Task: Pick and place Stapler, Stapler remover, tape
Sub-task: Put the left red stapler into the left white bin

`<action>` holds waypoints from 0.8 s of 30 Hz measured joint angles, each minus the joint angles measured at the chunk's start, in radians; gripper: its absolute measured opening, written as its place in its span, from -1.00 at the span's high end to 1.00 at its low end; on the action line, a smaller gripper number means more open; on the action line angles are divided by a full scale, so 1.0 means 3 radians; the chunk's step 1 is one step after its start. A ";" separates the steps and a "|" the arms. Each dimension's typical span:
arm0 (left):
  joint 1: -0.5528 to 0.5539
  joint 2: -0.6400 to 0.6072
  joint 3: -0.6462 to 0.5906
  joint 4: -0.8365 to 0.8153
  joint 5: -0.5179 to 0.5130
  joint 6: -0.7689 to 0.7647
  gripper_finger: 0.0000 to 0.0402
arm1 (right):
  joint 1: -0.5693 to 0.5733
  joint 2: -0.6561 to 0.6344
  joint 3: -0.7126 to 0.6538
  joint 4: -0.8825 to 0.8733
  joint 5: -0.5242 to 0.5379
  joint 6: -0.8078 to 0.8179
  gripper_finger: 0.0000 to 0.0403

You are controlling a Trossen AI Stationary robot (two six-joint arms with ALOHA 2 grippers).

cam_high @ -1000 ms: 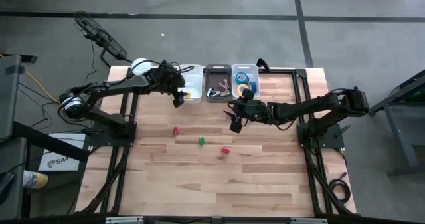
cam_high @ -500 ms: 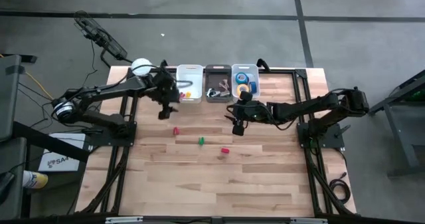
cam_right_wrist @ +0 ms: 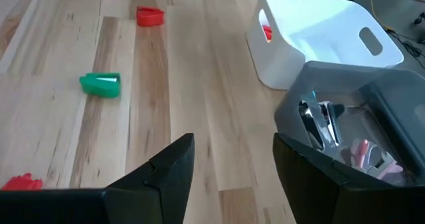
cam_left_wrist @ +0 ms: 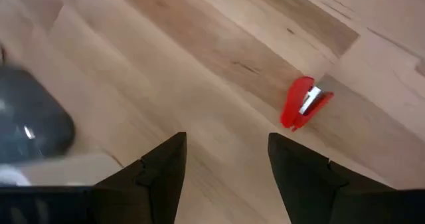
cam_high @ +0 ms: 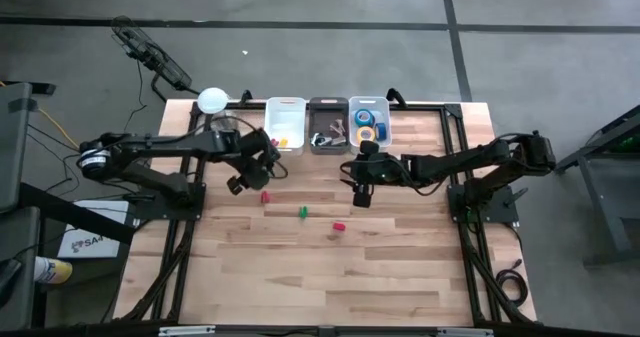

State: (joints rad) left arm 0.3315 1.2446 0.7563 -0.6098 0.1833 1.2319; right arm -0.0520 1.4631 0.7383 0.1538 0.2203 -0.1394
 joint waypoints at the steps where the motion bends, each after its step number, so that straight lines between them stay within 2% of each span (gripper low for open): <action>1: -0.0058 0.0000 0.0000 0.0000 -0.0052 0.0068 -0.04 | 0.0001 0.0000 0.0000 -0.0012 -0.0002 0.0002 0.02; 14: -0.0536 0.0001 0.0000 -0.0252 -0.0551 0.0465 -0.04 | 0.0001 0.0000 0.0000 -0.0057 -0.0151 0.0031 0.02; 24: -0.0569 0.0120 0.0000 -0.0247 -0.0557 0.0520 -0.04 | 0.0067 0.0000 0.0000 -0.0049 -0.0160 0.0031 0.02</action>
State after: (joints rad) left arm 0.1608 1.2804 0.7563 -0.6837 0.0163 1.3880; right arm -0.0320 1.4631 0.7383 0.1390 0.1722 -0.1303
